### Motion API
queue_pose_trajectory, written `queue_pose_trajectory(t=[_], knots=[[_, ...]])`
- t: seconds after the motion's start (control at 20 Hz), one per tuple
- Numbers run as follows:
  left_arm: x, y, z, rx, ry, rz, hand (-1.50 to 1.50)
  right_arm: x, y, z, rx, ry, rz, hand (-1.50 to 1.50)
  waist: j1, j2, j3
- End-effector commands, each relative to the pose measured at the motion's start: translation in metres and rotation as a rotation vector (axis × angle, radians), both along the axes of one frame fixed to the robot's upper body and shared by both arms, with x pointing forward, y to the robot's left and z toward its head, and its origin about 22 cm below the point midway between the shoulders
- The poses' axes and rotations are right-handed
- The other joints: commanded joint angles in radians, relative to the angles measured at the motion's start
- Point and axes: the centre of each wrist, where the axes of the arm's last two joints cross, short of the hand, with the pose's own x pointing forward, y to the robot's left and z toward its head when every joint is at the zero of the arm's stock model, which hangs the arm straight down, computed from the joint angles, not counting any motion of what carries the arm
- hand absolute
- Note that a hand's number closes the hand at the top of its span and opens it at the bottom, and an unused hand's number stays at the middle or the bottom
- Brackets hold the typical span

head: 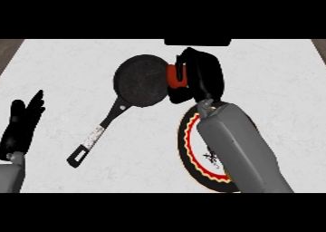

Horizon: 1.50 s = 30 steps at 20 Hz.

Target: Pick the bell pepper from the plate and place it in the pan

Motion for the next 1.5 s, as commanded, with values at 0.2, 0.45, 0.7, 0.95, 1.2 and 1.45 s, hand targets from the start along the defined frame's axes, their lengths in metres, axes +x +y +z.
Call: queue_pose_trajectory(t=[0.2,0.45,0.7,0.95,1.2,1.45], knots=[[-0.002,0.01,0.003,0.02,-0.006,-0.009,0.0,0.053,0.017,-0.023,0.072,0.069,-0.035,1.5,0.025,0.007,0.0],[0.012,-0.006,0.014,-0.003,-0.017,-0.058,0.0,0.068,0.017,-0.034,0.077,0.103,-0.069,1.5,0.066,0.019,0.0],[0.028,-0.031,0.019,0.002,-0.049,-0.094,0.0,0.07,0.008,-0.055,0.092,0.137,-0.036,1.5,0.099,0.036,0.001],[0.029,-0.03,0.017,0.001,-0.032,-0.122,0.0,0.073,0.0,-0.059,0.25,0.184,-0.041,1.5,0.134,0.046,0.003],[0.037,-0.04,0.023,0.001,-0.055,-0.158,0.0,0.069,-0.007,-0.078,0.309,0.222,-0.058,-1.5,0.174,0.053,0.003],[0.04,-0.053,0.021,0.0,-0.055,-0.181,0.0,0.071,-0.008,-0.075,0.361,0.176,-0.031,-1.5,0.176,0.056,0.003]])
